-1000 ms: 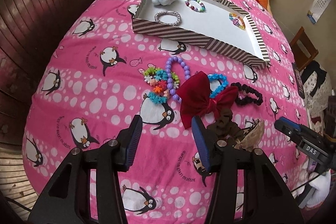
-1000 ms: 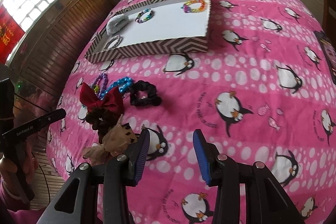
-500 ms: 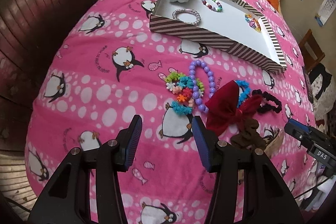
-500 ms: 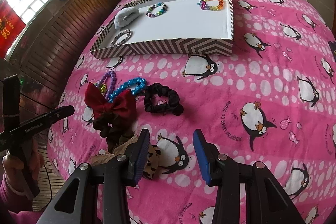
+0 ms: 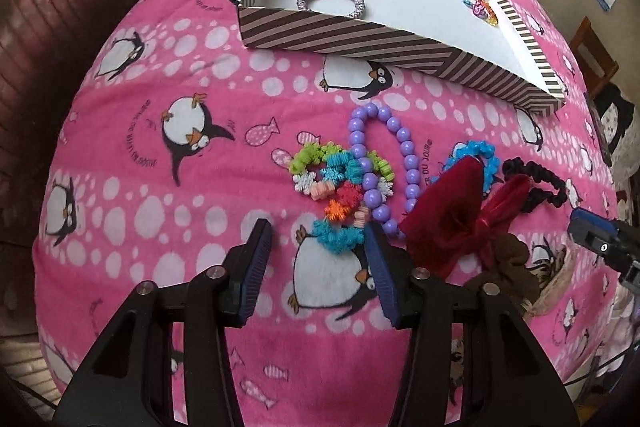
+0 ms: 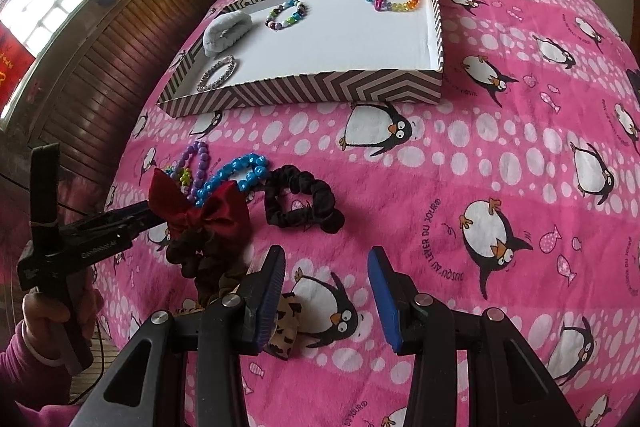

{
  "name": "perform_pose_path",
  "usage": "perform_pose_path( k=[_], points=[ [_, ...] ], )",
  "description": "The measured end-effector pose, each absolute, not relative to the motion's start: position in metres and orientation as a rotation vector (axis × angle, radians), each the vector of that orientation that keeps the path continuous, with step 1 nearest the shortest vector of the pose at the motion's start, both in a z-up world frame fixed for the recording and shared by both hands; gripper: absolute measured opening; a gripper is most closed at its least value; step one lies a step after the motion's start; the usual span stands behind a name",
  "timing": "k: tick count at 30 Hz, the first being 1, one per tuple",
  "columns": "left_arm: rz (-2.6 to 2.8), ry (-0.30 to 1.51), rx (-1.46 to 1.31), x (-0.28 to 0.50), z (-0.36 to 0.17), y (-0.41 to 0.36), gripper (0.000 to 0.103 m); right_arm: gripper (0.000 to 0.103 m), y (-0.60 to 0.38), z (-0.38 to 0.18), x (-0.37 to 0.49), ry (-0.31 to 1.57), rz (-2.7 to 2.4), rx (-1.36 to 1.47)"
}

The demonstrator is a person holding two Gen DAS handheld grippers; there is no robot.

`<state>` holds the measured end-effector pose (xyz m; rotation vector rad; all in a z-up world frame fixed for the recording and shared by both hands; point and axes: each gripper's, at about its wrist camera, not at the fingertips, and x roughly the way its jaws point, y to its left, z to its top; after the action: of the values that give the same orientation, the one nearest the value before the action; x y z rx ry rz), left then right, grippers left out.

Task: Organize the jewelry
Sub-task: 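Withdraw both grippers from the tray toward the remaining jewelry, then grasp the flower-bead bracelet with the left gripper while the right grasps the black scrunchie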

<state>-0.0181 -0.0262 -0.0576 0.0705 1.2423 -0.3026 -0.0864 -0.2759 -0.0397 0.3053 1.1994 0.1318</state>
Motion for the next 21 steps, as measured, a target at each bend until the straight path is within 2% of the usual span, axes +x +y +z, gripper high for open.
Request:
perform_pose_path(
  k=[3, 4, 11, 21],
  points=[
    [-0.307, 1.219, 0.098, -0.014, -0.059, -0.027, 0.015, 0.041, -0.278, -0.041, -0.084, 1.203, 0.128, 0.312],
    [-0.316, 1.218, 0.106, -0.013, -0.059, -0.026, 0.013, 0.041, -0.278, -0.042, -0.083, 1.205, 0.128, 0.313],
    [-0.300, 1.207, 0.027, -0.017, -0.044, 0.002, 0.012, 0.041, -0.278, -0.043, -0.077, 1.192, 0.139, 0.324],
    [-0.272, 1.109, -0.077, -0.033, 0.014, 0.030, 0.012, 0.041, -0.271, -0.040, -0.066, 1.163, 0.200, 0.292]
  ],
)
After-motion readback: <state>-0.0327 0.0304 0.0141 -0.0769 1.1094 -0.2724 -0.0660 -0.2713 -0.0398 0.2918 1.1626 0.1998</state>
